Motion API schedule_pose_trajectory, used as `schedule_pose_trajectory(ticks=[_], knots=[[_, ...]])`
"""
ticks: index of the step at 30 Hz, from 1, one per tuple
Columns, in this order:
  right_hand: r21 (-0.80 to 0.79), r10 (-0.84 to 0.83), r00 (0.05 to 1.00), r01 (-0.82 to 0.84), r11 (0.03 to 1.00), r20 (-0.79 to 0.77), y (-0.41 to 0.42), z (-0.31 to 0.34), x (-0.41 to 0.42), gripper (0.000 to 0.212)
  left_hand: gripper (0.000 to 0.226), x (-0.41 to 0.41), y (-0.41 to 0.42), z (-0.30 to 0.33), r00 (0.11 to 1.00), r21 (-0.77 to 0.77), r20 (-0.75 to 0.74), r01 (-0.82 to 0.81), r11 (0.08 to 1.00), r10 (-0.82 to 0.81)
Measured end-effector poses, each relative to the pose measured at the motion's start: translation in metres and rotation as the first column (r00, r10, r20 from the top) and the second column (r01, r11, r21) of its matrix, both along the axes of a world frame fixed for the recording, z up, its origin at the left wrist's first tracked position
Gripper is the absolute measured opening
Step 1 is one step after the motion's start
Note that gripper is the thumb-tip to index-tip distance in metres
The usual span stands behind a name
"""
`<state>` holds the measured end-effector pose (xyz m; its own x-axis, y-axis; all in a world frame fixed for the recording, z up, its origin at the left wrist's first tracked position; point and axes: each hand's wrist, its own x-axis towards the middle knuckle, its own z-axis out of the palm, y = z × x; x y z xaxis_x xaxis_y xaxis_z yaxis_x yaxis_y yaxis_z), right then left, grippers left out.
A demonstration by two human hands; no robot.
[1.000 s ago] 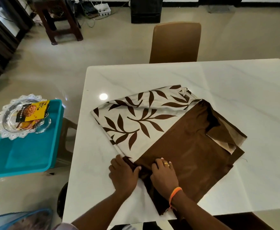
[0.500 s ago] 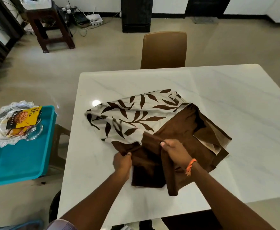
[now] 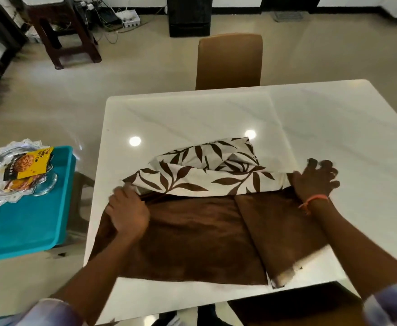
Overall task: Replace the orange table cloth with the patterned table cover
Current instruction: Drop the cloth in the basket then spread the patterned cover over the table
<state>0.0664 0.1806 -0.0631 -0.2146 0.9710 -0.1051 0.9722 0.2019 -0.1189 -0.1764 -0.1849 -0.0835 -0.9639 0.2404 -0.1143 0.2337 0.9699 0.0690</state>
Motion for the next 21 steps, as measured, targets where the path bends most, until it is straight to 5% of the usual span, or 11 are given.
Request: schedule_pose_trajectory(ticks=[2,4,6,9,11,16,19,21], knots=[[0.096,0.183,0.983,-0.182,0.979,-0.005,-0.048,-0.011,-0.009,0.053,0.055,0.042,0.020,-0.009,0.979,0.137,0.070,0.182,0.974,-0.192],[-0.087,0.270,0.952,-0.284,0.955,-0.142,-0.095,-0.024,-0.014,0.059,0.054,0.081,0.036,-0.019,0.937,0.232,0.225,0.214,0.949,-0.267],[-0.279,0.255,0.949,-0.300,0.912,-0.187,-0.125,-0.042,-0.012,0.078,0.067,0.109,0.049,-0.031,0.880,0.154,0.308,0.329,0.932,-0.362],[-0.250,0.280,0.960,-0.271,0.930,0.001,-0.139,-0.071,0.004,0.099,0.113,0.130,0.062,-0.041,0.795,-0.050,0.442,0.484,0.874,-0.416],[-0.172,0.273,0.957,-0.255,0.952,0.094,-0.141,-0.084,0.009,0.086,0.112,0.132,0.071,-0.045,0.780,-0.081,0.474,0.500,0.862,-0.408],[-0.042,0.457,0.888,-0.459,0.887,-0.045,-0.120,-0.094,0.012,0.022,0.038,0.116,0.086,-0.048,0.705,-0.036,0.446,0.629,0.776,-0.551],[0.024,0.518,0.855,-0.517,0.856,-0.041,-0.067,-0.097,0.027,0.018,0.039,0.082,0.076,-0.048,0.613,-0.045,0.504,0.722,0.690,-0.608],[0.046,0.447,0.895,-0.446,0.894,-0.004,-0.026,-0.099,0.048,0.024,0.045,0.056,0.059,-0.041,0.637,-0.073,0.497,0.708,0.703,-0.589]])
